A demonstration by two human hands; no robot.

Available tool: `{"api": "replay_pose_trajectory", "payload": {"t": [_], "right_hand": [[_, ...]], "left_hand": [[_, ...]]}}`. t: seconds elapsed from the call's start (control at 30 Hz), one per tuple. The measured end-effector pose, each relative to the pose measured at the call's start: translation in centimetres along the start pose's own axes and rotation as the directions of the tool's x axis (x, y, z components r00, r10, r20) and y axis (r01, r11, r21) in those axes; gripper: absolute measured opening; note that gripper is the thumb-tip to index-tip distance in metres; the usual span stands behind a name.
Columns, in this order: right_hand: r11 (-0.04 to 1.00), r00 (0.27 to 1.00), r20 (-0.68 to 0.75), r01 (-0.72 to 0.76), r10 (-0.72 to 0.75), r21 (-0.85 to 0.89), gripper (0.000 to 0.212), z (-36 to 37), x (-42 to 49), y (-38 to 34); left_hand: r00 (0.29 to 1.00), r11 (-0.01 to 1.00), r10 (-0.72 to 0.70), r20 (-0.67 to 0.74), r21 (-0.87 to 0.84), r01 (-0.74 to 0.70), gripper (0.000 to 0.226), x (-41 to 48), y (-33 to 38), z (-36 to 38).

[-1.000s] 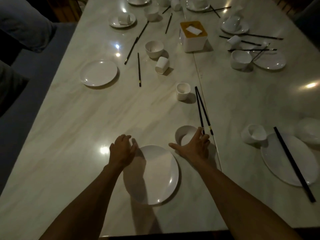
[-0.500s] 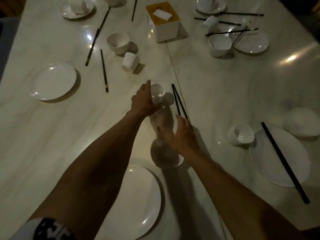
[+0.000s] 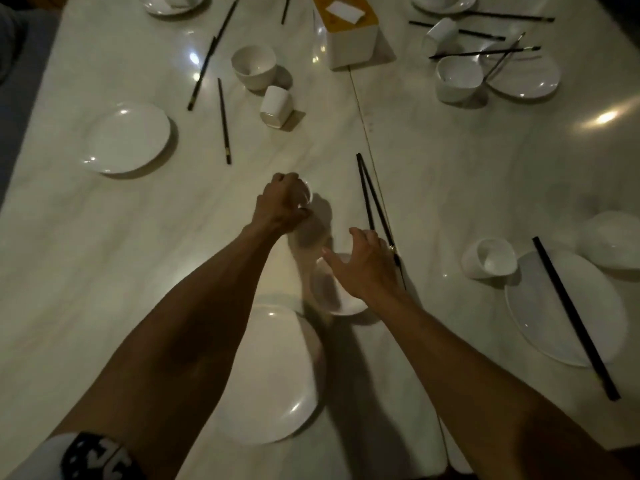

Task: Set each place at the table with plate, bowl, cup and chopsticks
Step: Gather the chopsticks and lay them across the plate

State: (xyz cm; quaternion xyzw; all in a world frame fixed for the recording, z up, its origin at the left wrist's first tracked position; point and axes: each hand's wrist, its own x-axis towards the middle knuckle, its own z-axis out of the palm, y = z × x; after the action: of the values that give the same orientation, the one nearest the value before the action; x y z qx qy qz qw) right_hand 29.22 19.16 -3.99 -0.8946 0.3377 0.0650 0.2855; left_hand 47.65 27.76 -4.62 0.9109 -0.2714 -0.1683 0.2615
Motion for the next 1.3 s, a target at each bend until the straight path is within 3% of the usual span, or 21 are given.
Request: {"api": "replay_pose_trajectory", "payload": {"t": [0.2, 0.37, 0.67, 0.8, 1.0, 1.07, 1.13, 1.2, 1.23, 1.3], "right_hand": [[0.981, 0.997, -0.073, 0.016, -0.031, -0.192, 0.088, 1.8, -4.0, -2.0], [0.981, 0.999, -0.043, -0.033, 0.025, -0.190, 0.095, 3.8, -7.3, -1.8], [0.994, 0.988, -0.109, -0.104, 0.106, 0.017, 0.092, 5.0, -9.9, -0.5], [0.979, 0.982, -0.058, -0.172, 0.179, 0.108, 0.093, 4.4, -9.7, -0.6], [0.964, 0.972, -0.100, -0.193, 0.214, 0.185, 0.090, 5.2, -10.7, -1.1], [0.959, 0.973, -0.116, -0.169, 0.200, 0.229, 0.095, 5.4, -11.2, -1.1], [0.955, 0.965, -0.186, -0.133, 0.186, 0.264, 0.105, 5.8, -12.1, -0.9], [0.933, 0.947, -0.229, -0.141, 0.225, 0.332, 0.109, 6.6, -13.7, -0.7], [0.920, 0.945, -0.204, -0.174, 0.256, 0.350, 0.107, 7.2, -14.6, -0.7], [0.900, 0.945, -0.097, -0.263, 0.313, 0.347, 0.096, 8.6, -16.2, -0.9]], "left_hand": [[0.995, 0.995, -0.101, 0.013, -0.001, 0.101, 0.058, -10.3, -6.7, -4.6], [0.975, 0.976, -0.220, -0.028, -0.012, 0.220, 0.068, -18.3, -11.9, -6.3], [0.974, 0.975, -0.221, -0.060, -0.038, 0.219, 0.083, -24.8, -15.0, -6.0], [0.970, 0.977, -0.211, -0.122, -0.065, 0.204, 0.075, -25.6, -15.4, -5.4], [0.967, 0.974, -0.217, -0.137, -0.095, 0.205, 0.073, -25.2, -15.7, -5.0], [0.963, 0.968, -0.238, -0.124, -0.112, 0.225, 0.078, -25.1, -15.4, -5.3], [0.956, 0.949, -0.272, -0.107, -0.192, 0.249, 0.099, -25.3, -15.0, -5.4], [0.920, 0.893, -0.361, -0.152, -0.341, 0.294, 0.125, -26.3, -14.2, -5.1], [0.877, 0.849, -0.441, -0.190, -0.405, 0.339, 0.127, -27.3, -13.7, -4.7], [0.789, 0.768, -0.573, -0.219, -0.479, 0.425, 0.110, -29.5, -12.8, -3.6]]}}
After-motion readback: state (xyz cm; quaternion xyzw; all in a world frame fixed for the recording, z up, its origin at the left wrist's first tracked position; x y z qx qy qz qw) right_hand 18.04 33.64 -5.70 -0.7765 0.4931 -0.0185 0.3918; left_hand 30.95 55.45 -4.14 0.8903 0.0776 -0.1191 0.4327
